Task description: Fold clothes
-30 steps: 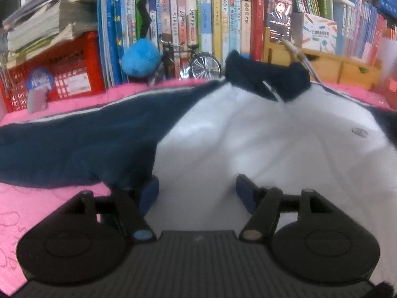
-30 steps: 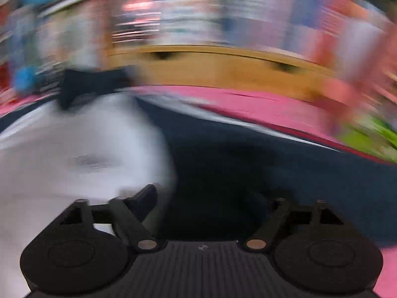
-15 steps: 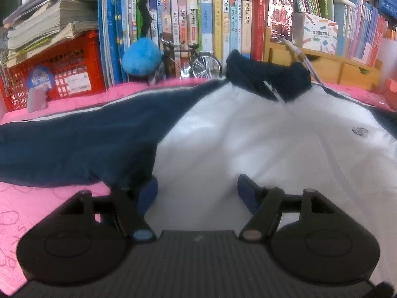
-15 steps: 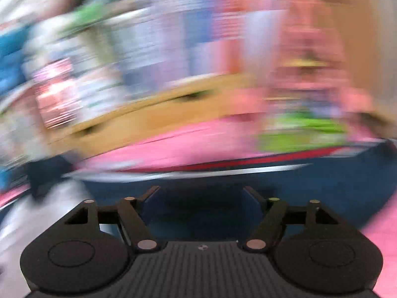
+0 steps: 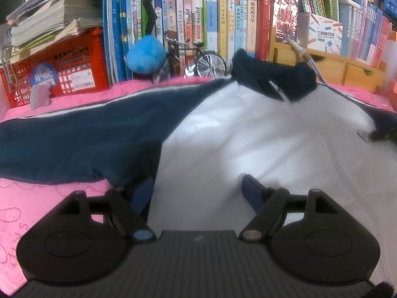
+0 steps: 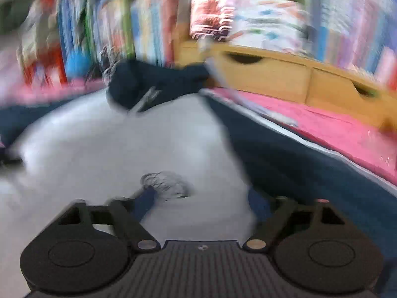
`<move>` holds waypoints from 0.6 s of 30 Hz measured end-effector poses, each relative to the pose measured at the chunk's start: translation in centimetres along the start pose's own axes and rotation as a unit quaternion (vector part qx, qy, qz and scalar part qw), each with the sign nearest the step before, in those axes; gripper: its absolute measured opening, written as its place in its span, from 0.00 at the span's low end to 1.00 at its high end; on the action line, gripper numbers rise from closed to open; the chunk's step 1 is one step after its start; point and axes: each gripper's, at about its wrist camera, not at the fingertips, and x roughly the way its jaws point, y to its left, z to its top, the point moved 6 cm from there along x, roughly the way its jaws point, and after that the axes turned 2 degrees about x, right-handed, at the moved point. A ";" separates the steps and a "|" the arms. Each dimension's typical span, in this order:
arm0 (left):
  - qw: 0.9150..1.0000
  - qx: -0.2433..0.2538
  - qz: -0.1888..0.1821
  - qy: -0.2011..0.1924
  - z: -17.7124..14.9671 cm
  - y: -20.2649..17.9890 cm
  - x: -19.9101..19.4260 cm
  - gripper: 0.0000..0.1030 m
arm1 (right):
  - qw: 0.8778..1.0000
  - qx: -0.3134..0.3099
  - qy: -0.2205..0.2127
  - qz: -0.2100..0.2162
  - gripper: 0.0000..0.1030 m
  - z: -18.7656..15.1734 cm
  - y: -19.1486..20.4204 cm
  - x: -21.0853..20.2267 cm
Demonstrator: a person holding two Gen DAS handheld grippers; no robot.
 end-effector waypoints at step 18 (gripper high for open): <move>1.000 0.001 -0.001 0.001 -0.1 0.2 0.1 0.78 | 0.985 0.126 -0.052 -0.102 0.64 -2.3 -6.6 -7.3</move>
